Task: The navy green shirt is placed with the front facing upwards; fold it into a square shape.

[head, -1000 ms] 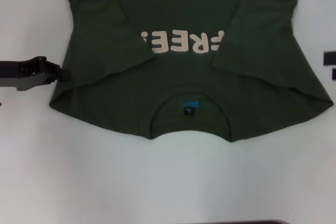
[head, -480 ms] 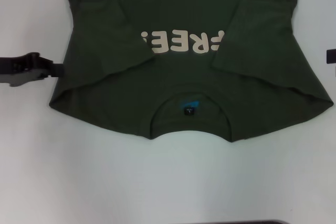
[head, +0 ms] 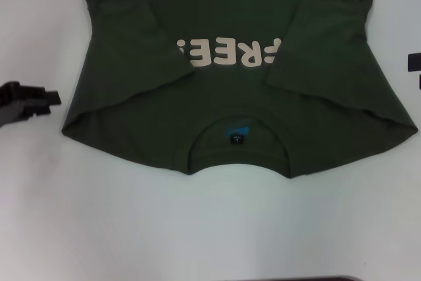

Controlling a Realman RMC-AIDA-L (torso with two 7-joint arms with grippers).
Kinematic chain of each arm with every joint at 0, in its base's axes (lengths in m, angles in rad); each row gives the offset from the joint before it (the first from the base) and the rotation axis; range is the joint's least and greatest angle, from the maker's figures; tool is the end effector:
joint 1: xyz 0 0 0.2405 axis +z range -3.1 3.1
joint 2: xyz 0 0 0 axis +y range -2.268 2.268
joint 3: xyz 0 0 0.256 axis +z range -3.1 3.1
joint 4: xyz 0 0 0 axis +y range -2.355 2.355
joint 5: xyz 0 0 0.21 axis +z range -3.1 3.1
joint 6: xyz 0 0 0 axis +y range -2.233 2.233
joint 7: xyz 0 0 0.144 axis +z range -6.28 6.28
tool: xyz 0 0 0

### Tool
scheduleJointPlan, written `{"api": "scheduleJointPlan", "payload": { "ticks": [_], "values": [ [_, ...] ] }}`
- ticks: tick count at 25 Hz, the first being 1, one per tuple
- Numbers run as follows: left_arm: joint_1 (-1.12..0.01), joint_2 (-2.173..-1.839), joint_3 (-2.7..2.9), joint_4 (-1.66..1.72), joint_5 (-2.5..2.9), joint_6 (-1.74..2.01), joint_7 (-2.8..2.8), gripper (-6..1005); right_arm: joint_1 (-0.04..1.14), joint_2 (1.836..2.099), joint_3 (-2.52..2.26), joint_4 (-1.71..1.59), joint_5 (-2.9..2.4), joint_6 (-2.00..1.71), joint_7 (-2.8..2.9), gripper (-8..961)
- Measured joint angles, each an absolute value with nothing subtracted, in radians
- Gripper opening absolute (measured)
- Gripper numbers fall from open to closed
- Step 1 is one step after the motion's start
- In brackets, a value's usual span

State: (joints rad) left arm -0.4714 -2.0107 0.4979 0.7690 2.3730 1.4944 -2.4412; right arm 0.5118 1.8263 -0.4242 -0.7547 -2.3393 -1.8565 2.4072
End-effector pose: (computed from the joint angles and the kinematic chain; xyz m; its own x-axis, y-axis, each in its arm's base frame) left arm -0.3436 0.3162 0.0534 -0.0244 0.9023 0.4305 0.9997 0.0178 0.0194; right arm 0.3222 0.3066 0.1291 0.0882 -0.9405 -0.3280 -0.9835 -0.1344 0.1208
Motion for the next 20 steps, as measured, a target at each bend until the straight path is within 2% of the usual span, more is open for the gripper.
{"api": "scheduleJointPlan", "payload": {
  "ticks": [10, 15, 20],
  "values": [
    [-0.484, -2.004, 0.491, 0.742, 2.437, 1.525, -2.523, 446, 0.525, 1.827, -0.416, -0.756, -2.324, -1.865, 2.403, 928],
    [-0.491, -2.003, 0.489, 0.715, 2.434, 1.518, -2.533, 691, 0.525, 1.826, -0.416, -0.758, -2.305, -1.865, 2.402, 928],
    [-0.505, -2.001, 0.489, 0.686, 2.434, 1.508, -2.537, 874, 0.525, 1.826, -0.416, -0.759, -2.301, -1.865, 2.402, 928]
  ]
}}
